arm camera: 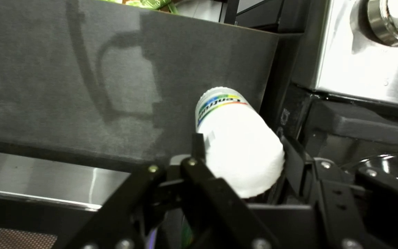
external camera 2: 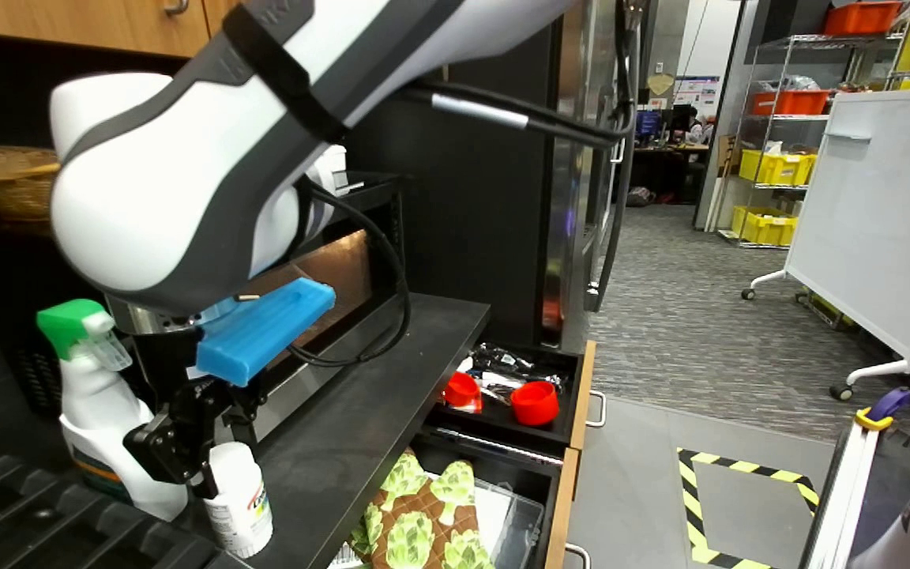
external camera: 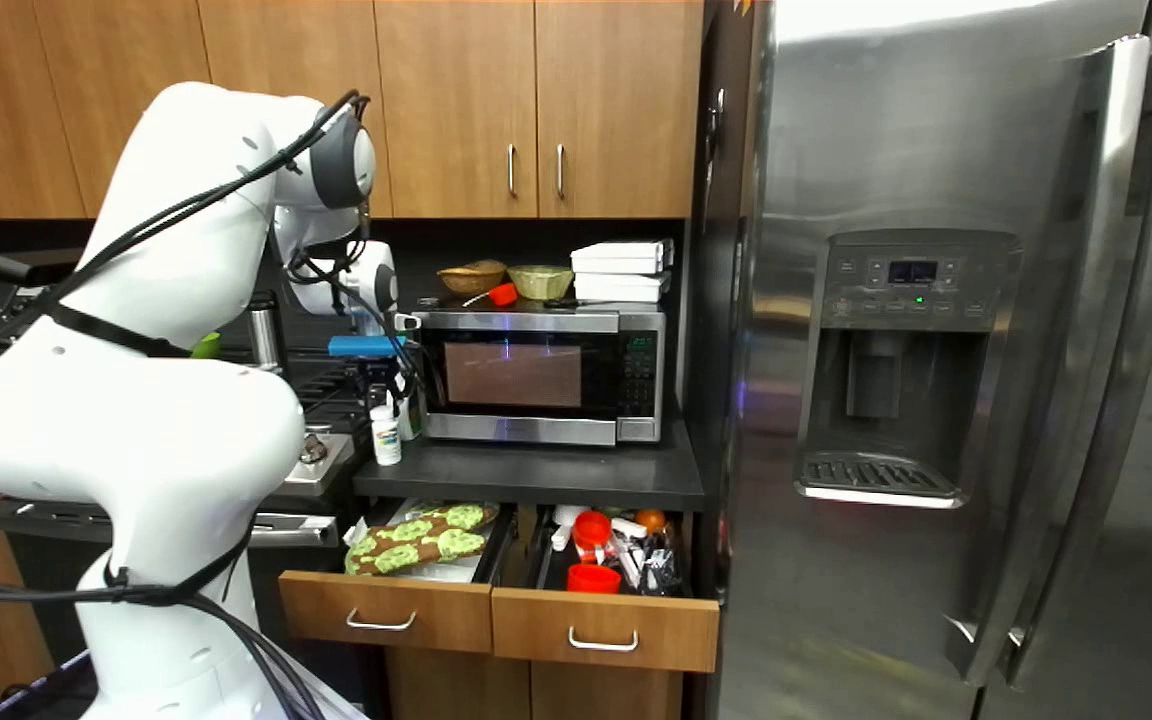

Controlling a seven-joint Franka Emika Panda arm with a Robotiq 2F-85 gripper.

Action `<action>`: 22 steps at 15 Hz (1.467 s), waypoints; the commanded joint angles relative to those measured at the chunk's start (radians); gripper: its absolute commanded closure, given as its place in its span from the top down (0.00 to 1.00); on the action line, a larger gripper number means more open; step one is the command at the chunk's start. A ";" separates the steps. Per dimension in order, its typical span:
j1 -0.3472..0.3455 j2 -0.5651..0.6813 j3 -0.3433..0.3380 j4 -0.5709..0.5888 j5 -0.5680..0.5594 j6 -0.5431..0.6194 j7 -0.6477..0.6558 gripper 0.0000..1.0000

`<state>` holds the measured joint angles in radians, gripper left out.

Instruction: Put the lid on the bottle

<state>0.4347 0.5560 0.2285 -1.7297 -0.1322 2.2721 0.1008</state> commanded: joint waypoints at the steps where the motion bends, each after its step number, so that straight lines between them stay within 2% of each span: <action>1: 0.005 0.015 -0.005 0.026 -0.014 -0.015 -0.011 0.31; 22: -0.003 0.004 -0.013 0.015 -0.009 -0.035 0.001 0.31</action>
<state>0.4346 0.5584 0.2259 -1.7283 -0.1322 2.2565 0.1024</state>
